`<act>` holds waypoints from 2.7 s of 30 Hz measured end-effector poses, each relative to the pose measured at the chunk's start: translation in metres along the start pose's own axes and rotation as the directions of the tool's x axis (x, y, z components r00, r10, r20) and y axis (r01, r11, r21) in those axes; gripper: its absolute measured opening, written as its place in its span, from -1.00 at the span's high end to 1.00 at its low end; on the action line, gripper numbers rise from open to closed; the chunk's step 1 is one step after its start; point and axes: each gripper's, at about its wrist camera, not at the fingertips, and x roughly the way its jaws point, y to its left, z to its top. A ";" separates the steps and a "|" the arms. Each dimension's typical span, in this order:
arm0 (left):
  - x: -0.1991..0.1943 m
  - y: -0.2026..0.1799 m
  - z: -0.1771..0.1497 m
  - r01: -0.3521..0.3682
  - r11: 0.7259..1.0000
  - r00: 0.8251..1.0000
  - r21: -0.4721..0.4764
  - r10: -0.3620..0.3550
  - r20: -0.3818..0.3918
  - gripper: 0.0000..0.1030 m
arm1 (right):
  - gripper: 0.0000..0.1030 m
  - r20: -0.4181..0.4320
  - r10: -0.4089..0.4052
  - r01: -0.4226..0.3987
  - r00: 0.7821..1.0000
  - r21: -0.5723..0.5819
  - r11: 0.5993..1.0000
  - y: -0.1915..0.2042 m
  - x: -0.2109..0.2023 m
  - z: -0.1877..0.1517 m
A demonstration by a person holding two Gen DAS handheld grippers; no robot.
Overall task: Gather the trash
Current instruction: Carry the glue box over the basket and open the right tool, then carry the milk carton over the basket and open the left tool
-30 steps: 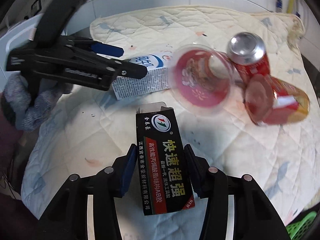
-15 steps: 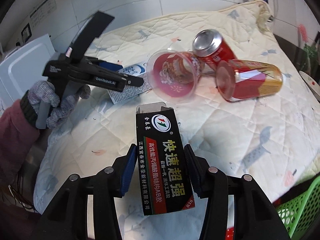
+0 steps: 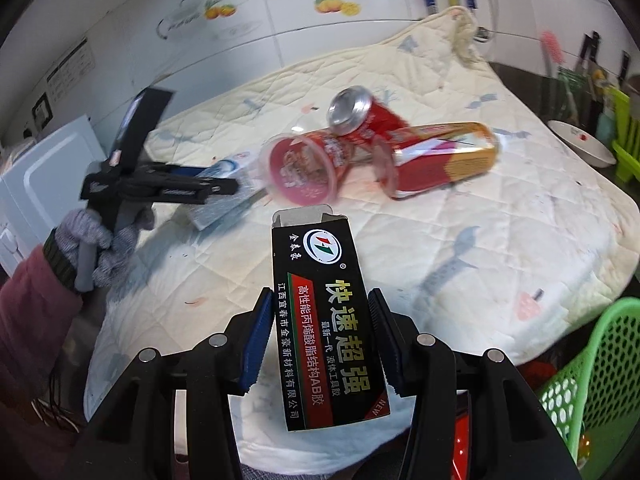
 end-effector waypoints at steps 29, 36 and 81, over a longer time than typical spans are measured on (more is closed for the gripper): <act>-0.069 -0.174 0.030 0.233 0.934 0.957 0.272 -0.269 0.104 -0.35 | 0.09 -0.302 -0.483 0.569 0.822 0.438 0.696 -0.280 -0.101 -0.105; -0.065 -0.229 0.030 0.303 0.890 0.937 0.341 -0.343 0.062 -0.35 | 0.08 -0.370 -0.500 0.620 0.783 0.404 0.673 -0.317 -0.092 -0.110; 0.038 -0.508 0.015 0.531 0.681 0.844 0.504 -0.478 -0.243 -0.55 | -0.34 -0.105 -0.586 0.523 0.804 0.593 0.612 -0.240 -0.215 -0.178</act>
